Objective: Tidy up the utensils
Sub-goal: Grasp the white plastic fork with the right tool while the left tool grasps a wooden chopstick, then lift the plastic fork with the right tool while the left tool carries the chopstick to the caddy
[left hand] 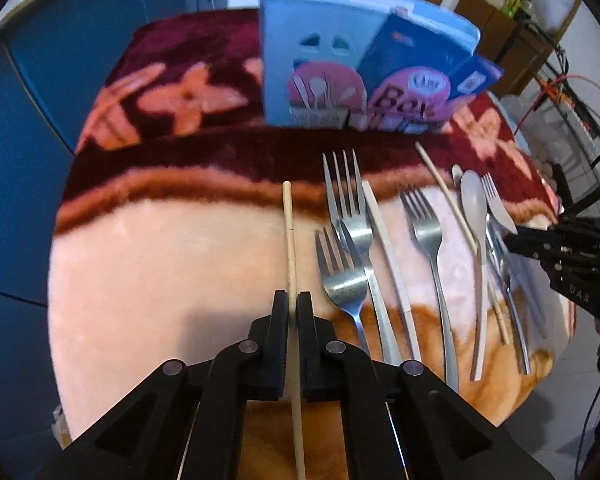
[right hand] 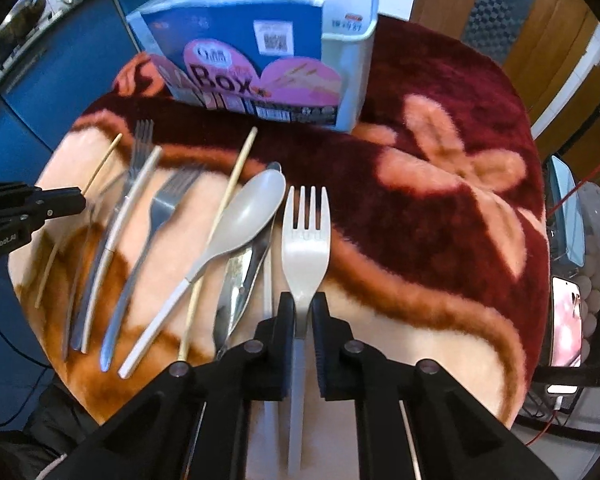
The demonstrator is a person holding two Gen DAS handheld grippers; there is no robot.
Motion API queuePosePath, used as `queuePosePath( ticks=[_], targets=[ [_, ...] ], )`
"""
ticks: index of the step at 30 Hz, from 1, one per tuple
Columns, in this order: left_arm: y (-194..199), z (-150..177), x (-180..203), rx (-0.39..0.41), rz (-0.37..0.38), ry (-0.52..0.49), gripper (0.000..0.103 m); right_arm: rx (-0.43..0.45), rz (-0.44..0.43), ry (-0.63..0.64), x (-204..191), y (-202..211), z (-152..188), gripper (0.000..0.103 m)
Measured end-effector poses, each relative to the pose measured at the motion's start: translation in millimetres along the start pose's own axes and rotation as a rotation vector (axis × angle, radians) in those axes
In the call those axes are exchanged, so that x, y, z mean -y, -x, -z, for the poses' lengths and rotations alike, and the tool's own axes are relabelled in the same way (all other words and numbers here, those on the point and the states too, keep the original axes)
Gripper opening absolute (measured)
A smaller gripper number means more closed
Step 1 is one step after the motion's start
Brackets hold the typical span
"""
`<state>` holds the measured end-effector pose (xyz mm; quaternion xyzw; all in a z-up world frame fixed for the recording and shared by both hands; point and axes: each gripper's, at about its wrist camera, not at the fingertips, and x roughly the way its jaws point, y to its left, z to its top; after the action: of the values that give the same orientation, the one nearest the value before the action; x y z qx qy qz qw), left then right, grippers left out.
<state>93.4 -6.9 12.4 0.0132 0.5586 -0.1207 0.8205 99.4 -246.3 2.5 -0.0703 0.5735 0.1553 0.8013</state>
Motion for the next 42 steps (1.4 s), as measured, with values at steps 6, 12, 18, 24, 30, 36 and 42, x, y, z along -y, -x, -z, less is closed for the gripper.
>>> queuePosePath(
  ticks=[6, 12, 18, 24, 30, 36, 42],
  targets=[
    [42.2, 1.6, -5.1, 0.172, 0.024, 0.023, 0.004, 0.173, -0.025, -0.041, 5.5, 40.1, 12.6, 0.01],
    [74.6, -17.8, -1.4, 0.367, 0.036, 0.03, 0.004, 0.387, -0.04, -0.064, -0.6, 70.7, 8.0, 0.01],
    [94.5, -47.5, 0.1, 0.499, 0.052, 0.059, 0.004, 0.567, -0.024, -0.076, -4.3, 92.7, -16.1, 0.01],
    [117.5, -81.8, 1.5, 0.636, 0.073, 0.091, 0.004, 0.675, -0.003, -0.079, 4.0, 118.0, -39.2, 0.01],
    [134.5, -118.3, 9.3, 0.812, 0.018, 0.113, 0.004, 0.748, -0.01, -0.075, 12.6, 134.0, -61.7, 0.01],
    [123.7, -144.7, 18.3, 0.922, -0.051, 0.144, 0.004, 0.78, -0.016, -0.052, 15.1, 125.8, -82.4, 0.01],
    [81.4, -154.1, 18.4, 0.953, -0.122, 0.198, 0.004, 0.759, -0.008, -0.013, 12.7, 95.9, -99.8, 0.01]
  ],
)
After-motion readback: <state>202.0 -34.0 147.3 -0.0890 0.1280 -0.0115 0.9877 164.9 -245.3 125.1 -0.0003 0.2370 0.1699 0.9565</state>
